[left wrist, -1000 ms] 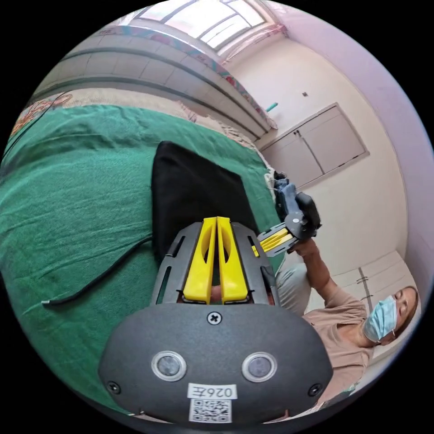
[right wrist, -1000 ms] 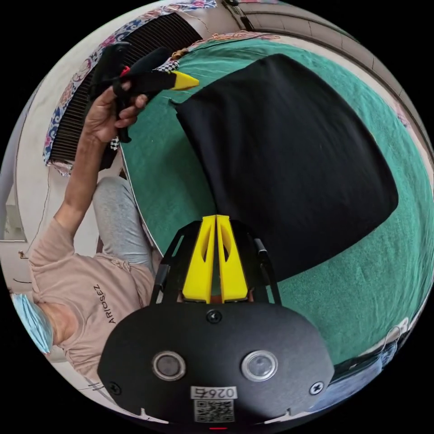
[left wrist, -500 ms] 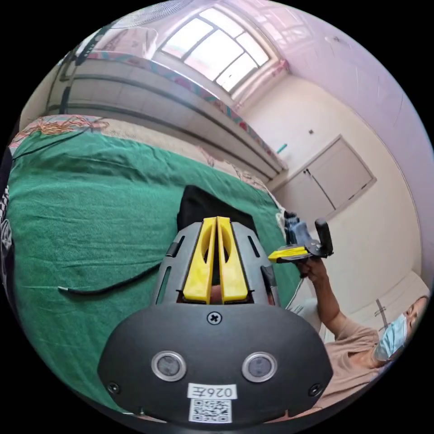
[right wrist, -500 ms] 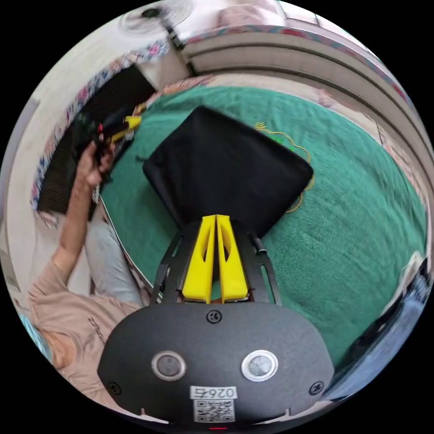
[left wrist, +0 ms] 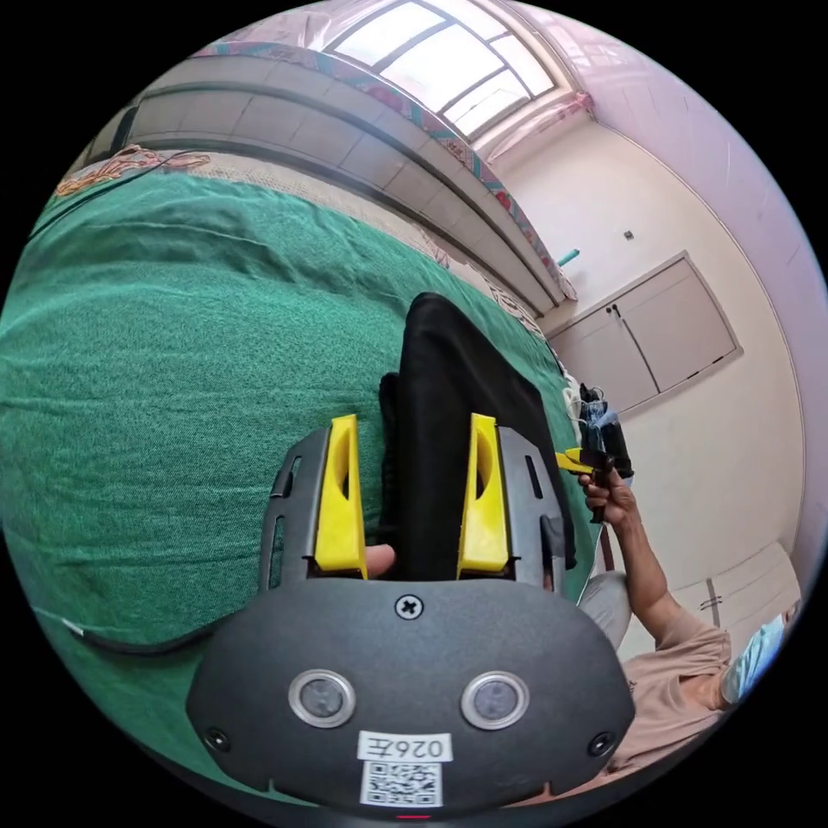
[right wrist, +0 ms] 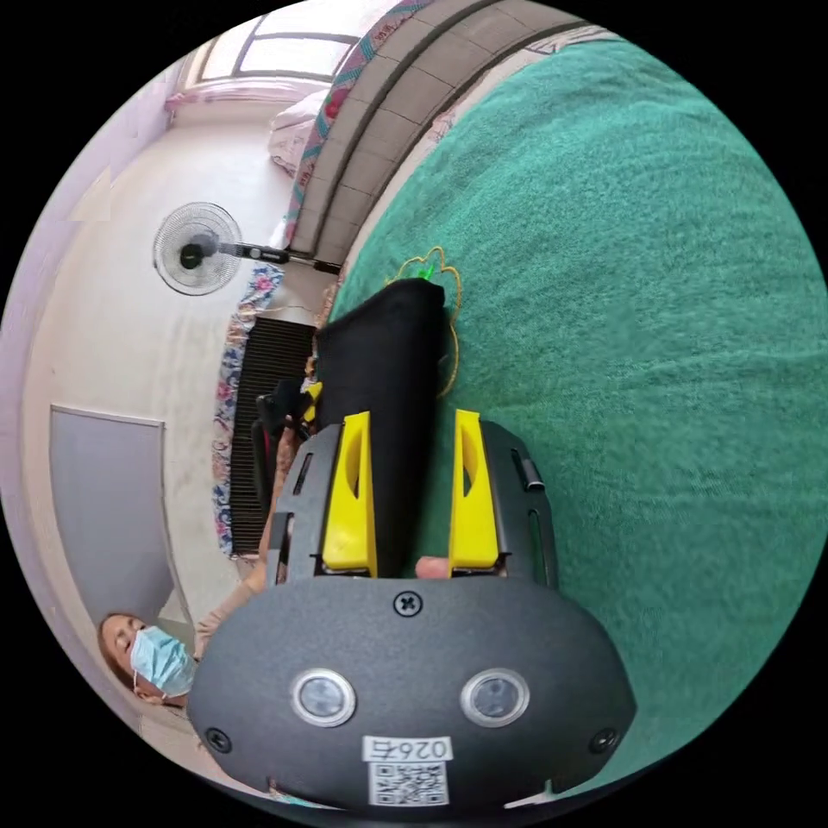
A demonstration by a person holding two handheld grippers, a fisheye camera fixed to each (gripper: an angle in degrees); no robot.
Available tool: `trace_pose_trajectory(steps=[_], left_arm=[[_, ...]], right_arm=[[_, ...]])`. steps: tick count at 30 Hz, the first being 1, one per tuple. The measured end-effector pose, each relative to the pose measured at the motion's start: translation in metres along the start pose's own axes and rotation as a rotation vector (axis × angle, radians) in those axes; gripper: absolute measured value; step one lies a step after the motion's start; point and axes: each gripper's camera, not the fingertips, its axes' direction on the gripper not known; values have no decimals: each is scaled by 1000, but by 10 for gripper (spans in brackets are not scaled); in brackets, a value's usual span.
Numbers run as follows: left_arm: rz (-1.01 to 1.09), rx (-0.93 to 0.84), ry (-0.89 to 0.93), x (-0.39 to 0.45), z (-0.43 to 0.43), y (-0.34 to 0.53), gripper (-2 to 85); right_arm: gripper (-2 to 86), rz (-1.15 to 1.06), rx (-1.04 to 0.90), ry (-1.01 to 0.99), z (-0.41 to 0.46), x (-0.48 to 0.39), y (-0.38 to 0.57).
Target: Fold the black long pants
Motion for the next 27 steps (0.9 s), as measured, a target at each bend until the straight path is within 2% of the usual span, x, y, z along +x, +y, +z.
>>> trace_pose_trajectory(steps=[3, 8, 13, 16, 19, 24, 27], left_arm=[[-29, -54, 152, -14, 12, -8, 140], [15, -50, 157, -17, 21, -20, 137], [72, -91, 114, -5, 29, -46, 144], [31, -98, 173, -12, 33, -59, 138], [83, -61, 179, -10, 37, -69, 154], [153, -88, 55, 14, 44, -98, 164], [133, -96, 62, 12, 44, -116, 149]], right_arm=[[97, -26, -36, -139, 4, -29, -17], [66, -105, -12, -117, 5, -110, -25], [105, -169, 21, -139, -14, -179, -8], [102, -141, 27, -134, -25, -214, -2], [94, -90, 41, -136, -29, -237, 7], [89, -108, 68, -1, -20, -306, 31], [84, -154, 90, 42, -12, -346, 52]])
